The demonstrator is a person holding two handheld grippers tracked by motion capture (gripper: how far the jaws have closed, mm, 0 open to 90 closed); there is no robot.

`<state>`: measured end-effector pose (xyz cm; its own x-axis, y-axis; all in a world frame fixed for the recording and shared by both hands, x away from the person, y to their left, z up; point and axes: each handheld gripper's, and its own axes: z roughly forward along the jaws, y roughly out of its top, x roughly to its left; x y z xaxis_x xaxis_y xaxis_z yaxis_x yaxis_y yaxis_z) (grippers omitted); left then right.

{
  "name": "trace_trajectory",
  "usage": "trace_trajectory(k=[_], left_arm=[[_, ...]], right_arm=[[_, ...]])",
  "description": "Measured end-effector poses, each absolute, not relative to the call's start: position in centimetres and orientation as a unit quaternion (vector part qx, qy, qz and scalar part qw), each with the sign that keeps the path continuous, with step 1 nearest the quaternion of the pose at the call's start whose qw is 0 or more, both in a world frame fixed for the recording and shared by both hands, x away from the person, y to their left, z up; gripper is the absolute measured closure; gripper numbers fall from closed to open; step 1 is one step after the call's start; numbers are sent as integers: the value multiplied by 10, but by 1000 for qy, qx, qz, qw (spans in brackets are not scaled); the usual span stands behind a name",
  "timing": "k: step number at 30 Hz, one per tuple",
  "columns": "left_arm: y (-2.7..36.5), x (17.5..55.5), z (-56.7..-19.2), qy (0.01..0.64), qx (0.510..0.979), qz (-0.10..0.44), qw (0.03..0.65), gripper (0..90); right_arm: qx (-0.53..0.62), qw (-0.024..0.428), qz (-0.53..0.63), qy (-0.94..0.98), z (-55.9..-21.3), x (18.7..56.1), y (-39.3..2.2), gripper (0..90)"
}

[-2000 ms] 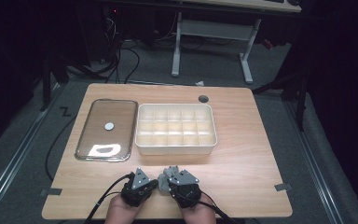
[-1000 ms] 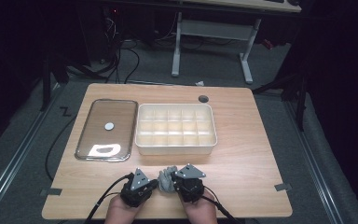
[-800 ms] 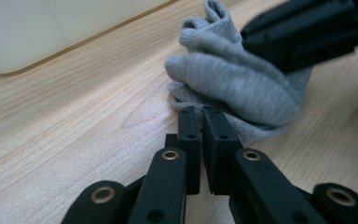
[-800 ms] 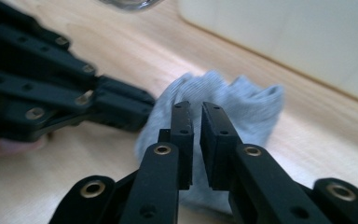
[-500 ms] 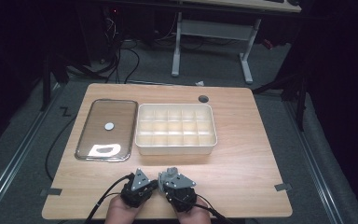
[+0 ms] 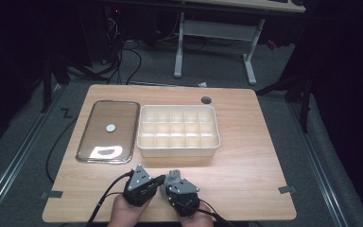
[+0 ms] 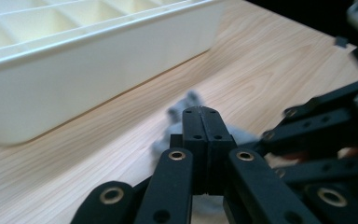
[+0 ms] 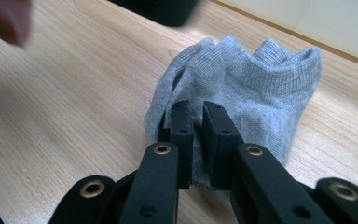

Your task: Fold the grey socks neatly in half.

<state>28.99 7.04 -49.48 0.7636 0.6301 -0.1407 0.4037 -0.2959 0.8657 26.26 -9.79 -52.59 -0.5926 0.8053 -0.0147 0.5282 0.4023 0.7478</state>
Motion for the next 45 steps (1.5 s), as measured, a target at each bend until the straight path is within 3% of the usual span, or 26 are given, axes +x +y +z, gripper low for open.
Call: trace_trajectory(k=[6, 19, 22, 30, 35, 45], left_arm=[[56, 295, -508, 333, 806, 114, 476, 900], [70, 291, -531, 335, 826, 137, 432, 900], [70, 291, -531, 332, 827, 137, 433, 900], [71, 291, -532, 328, 827, 139, 435, 900], [71, 291, -532, 326, 828, 139, 435, 900], [72, 290, -532, 324, 829, 140, 435, 900]], right_arm=[[410, 185, 370, 813, -527, 263, -100, 834], [408, 186, 377, 811, -528, 261, -101, 824], [406, 179, 374, 815, -525, 262, -102, 788], [425, 205, 377, 797, -504, 269, -121, 788], [455, 178, 385, 783, -509, 272, -134, 698], [467, 154, 355, 795, -523, 273, -134, 738]])
